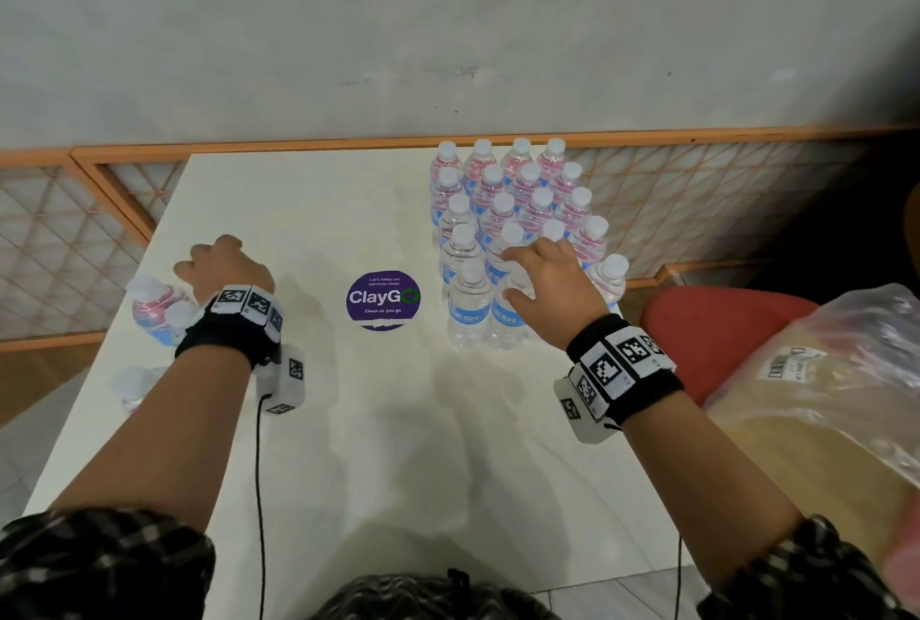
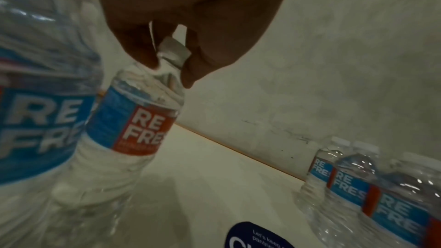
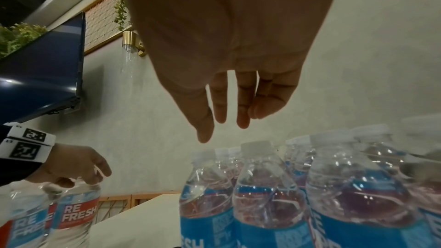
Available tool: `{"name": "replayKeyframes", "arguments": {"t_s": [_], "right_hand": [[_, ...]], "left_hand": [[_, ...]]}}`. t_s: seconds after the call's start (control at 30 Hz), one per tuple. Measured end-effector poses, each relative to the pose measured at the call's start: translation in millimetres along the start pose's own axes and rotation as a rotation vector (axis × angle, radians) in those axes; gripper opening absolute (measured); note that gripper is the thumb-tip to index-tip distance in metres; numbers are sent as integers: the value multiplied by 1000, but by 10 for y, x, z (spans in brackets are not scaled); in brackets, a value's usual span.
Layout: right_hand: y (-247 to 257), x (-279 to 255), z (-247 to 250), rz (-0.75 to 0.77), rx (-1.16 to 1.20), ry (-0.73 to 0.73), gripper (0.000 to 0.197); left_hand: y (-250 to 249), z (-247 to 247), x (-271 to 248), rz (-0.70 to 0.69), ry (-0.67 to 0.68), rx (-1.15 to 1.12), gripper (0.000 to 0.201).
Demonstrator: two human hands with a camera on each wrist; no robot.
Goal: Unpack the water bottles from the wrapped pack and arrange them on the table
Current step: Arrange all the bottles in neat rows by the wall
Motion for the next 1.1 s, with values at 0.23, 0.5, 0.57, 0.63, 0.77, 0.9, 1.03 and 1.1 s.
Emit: {"name": "replayKeyframes", "arguments": {"t_s": [0.23, 0.5, 0.57, 0.63, 0.77, 0.9, 1.03, 1.1], "right_hand": [[328, -235, -368, 65, 192, 231, 38], [389, -380, -1037, -144, 476, 293, 92], [232, -460, -1002, -215, 585, 141, 79], [92, -576, -926, -254, 625, 24, 61], [-176, -813, -813, -330, 637, -125, 42], [-387, -921, -681, -386, 625, -244, 39], [-447, -965, -600, -409, 618, -270, 42], [-462, -978, -602, -419, 609, -261, 41]], "left_hand": [[-466, -51, -720, -335, 187, -75, 41], [-1101, -405, -2059, -702, 713, -226, 24], [-1154, -437, -2124, -771, 761, -298, 22], [-1124, -375, -1934, -733, 658, -405, 31], [-663, -8, -1188, -580, -13, -496, 28], [83, 132, -694, -225, -340, -334, 38], [517, 102, -589, 29, -386, -415, 48], [630, 24, -589, 158, -317, -516, 48]]}}
Point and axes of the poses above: each hand's wrist, its own x-axis towards the middle knuckle, its own z-axis out of the back of the hand, y = z × x, the point moved 7 cm from there along x, towards the middle knuckle, and after that the axes turned 7 degrees about z, right-handed, at the moved point
